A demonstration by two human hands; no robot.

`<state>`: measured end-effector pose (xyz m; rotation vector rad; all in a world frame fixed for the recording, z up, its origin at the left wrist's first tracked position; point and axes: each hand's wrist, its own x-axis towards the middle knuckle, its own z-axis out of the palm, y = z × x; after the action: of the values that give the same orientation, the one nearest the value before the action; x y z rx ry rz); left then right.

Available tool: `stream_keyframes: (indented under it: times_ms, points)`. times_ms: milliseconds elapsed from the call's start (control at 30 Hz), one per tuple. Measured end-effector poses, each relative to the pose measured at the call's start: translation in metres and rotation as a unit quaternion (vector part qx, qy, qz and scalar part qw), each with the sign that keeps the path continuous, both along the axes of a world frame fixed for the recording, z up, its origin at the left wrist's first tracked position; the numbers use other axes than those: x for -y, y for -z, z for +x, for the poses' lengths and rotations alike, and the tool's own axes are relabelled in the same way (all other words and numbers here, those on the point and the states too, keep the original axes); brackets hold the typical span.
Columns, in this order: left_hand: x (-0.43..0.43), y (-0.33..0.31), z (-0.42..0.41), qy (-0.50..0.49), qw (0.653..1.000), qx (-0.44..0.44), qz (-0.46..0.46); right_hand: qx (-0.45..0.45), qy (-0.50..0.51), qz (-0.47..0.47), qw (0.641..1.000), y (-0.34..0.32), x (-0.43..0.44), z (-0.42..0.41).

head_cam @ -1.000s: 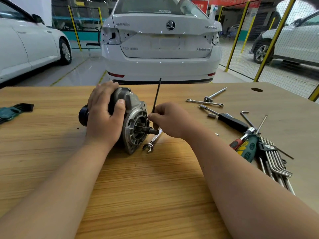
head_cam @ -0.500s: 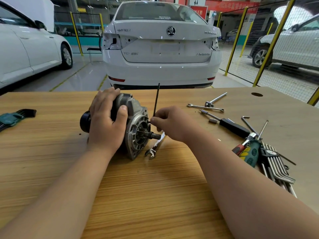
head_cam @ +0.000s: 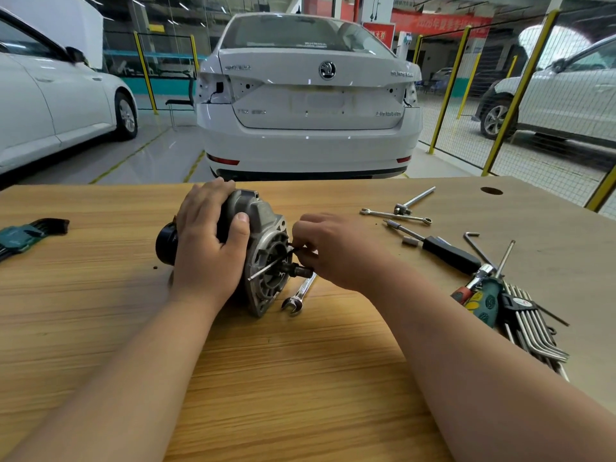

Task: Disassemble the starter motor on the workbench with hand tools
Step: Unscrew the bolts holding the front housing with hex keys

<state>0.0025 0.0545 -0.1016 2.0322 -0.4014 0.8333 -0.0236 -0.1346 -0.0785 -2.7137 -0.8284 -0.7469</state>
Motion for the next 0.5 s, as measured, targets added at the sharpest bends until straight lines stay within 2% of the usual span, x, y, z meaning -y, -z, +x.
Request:
stream_keyframes:
  times_ms: [67, 100, 167, 233, 300, 400, 500]
  points:
    - [-0.001, 0.000, 0.000, -0.001, 1.000, -0.001, 0.003, -0.033, 0.043, 0.087, 0.995, 0.005, 0.004, 0.000]
    - [-0.001, 0.000, 0.000, 0.000, 1.000, 0.000, 0.005, -0.080, 0.073, 0.156, 0.982, 0.008, 0.006, 0.000]
    - [-0.001, 0.000, -0.001, 0.000, 1.000, 0.001, 0.007, -0.209, 0.104, 0.305, 0.923, 0.015, 0.007, 0.000]
    - [-0.001, -0.001, -0.002, 0.002, 1.000, -0.002, 0.005, -0.312, 0.095, 0.402, 0.856, 0.019, 0.002, 0.001]
    - [0.000, -0.001, -0.002, 0.003, 1.000, -0.005, 0.004, -0.366, 0.080, 0.456, 0.807, 0.020, -0.003, 0.004]
    - [0.000, -0.001, -0.001, 0.004, 1.000, -0.005, 0.001, -0.401, 0.079, 0.526, 0.746, 0.020, -0.008, 0.007]
    - [0.000, 0.000, 0.000, 0.002, 1.000, -0.007, 0.000, -0.422, 0.094, 0.556, 0.710, 0.020, -0.009, 0.008]
